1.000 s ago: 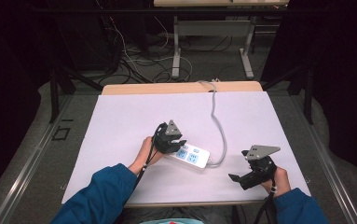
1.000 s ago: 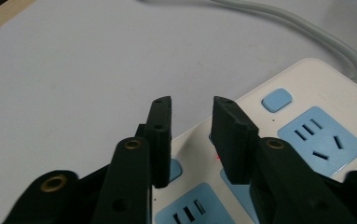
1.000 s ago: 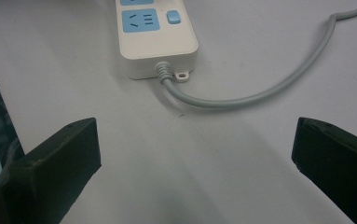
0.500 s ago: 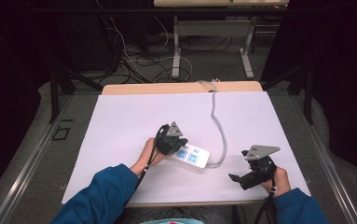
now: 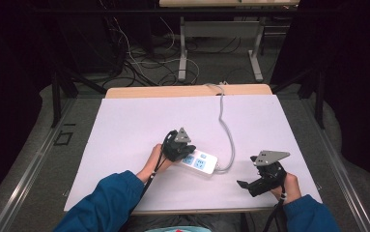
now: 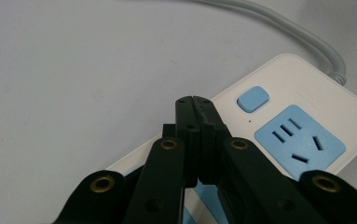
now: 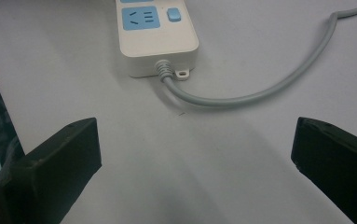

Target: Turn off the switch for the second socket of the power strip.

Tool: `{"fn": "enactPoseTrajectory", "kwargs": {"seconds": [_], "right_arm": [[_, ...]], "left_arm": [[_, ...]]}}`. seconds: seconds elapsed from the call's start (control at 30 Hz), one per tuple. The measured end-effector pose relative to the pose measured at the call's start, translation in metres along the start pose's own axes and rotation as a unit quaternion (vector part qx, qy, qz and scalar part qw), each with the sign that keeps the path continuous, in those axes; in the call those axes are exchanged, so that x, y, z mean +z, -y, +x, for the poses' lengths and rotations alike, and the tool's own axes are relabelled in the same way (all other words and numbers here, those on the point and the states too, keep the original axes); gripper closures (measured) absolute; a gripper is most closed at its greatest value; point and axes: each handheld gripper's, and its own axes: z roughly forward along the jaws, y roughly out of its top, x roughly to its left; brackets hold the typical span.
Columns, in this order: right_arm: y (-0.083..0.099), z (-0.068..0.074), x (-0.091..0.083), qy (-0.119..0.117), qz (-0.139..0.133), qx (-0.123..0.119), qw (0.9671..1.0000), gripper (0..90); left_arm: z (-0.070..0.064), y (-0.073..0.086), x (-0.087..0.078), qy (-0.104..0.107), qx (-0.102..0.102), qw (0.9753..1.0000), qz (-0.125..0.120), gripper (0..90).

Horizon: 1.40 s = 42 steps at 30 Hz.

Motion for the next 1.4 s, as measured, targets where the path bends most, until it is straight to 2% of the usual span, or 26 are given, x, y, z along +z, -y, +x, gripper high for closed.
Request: {"fn": "enactPoseTrajectory", "kwargs": {"seconds": [0.2,0.27,0.3,0.53,0.77,1.23,1.27,1.4], "right_arm": [[0.0000,0.0010,0.0002,0.002,0.001,0.006,1.0000,0.6],[0.0000,0.0002,0.0002,0.000,0.000,0.000,1.0000,0.7],[0.0000,0.0003,0.0002,0.000,0.000,0.000,1.0000,0.7],[-0.0001,0.0003,0.0003,0.000,0.002,0.001,1.0000,0.7],[-0.0001,0.0003,0.0004,0.000,0.003,0.001,1.0000,0.7],[0.0000,0.0010,0.0001,-0.002,0.009,0.006,0.9999,0.8],[0.0000,0.0010,0.0002,-0.002,0.008,0.006,0.9999,0.8],[0.0000,0.0011,0.0004,-0.002,0.009,0.006,0.9999,0.8]], "left_arm": [[0.0011,0.0019,0.0002,0.004,-0.002,1.0000,-0.005,90.0],[0.0021,0.0025,0.0001,0.007,0.000,1.0000,-0.007,90.0],[0.0025,0.0026,-0.0002,0.003,0.006,1.0000,-0.007,90.0],[0.0013,0.0035,0.0001,0.001,0.000,1.0000,-0.009,90.0],[-0.0001,0.0033,0.0002,-0.005,0.006,0.9999,-0.009,90.0],[-0.0012,0.0038,0.0002,-0.008,0.011,0.9999,-0.009,90.0],[-0.0022,0.0041,0.0005,-0.006,0.006,0.9999,-0.010,90.0],[-0.0019,0.0043,0.0005,-0.005,0.006,0.9999,-0.010,90.0]]}}
